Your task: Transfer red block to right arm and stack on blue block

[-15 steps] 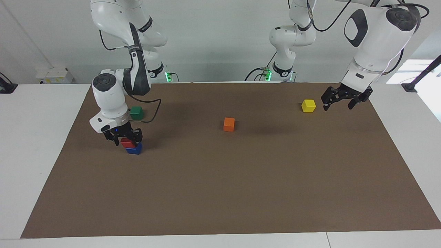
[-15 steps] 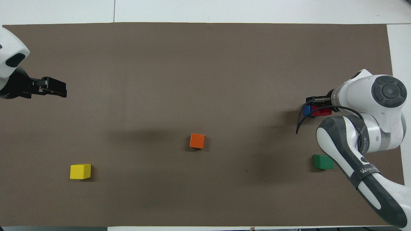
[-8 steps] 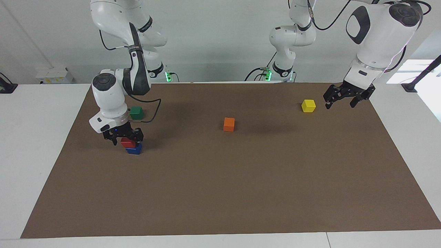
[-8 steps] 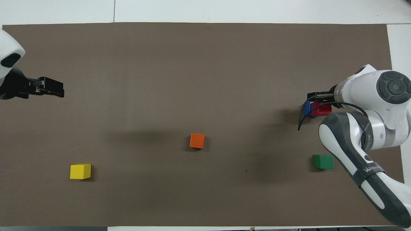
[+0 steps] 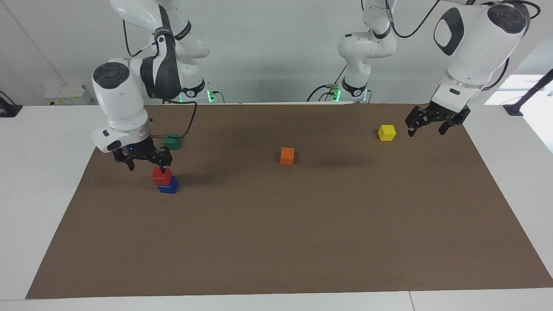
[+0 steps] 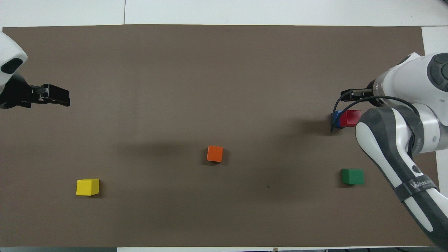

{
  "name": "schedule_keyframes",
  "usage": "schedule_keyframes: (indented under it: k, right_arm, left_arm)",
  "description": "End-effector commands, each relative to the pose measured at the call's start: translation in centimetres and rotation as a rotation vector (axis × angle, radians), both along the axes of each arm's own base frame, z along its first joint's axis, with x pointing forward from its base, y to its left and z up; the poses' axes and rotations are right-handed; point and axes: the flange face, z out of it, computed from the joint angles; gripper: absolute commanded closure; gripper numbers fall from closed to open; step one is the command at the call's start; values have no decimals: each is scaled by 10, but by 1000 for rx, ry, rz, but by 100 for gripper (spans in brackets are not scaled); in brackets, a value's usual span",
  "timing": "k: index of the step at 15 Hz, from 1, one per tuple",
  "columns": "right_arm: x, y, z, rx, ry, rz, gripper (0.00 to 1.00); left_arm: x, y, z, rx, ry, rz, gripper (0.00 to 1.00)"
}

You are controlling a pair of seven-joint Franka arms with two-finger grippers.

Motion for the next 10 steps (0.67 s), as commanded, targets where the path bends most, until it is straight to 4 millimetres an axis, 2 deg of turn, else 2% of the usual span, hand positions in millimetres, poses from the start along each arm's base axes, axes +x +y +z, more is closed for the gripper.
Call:
schedule_keyframes:
  k: [1,5,6,7,8,9,10]
  right_arm:
    - [-1,-10,56,49,36,53,0]
    - [-25,-12,101,45,96,61,0]
    - [-30,-9,106,42,115,66,0]
    - [-32,-16,110,40,109,68,0]
    - [-34,-15,113,36,109,78,0]
    - [-35,-27,115,62,114,54,0]
    - [-36,-33,116,202,111,16,0]
  left_arm:
    - [-5,1,1,11,6,10,0]
    - [-5,1,2,11,3,10,0]
    - [-5,1,1,11,6,10,0]
    - [-5,1,1,11,6,9,0]
    - [-5,1,1,11,6,10,0]
    - [-5,1,1,11,6,9,0]
    - [-5,1,1,11,6,9,0]
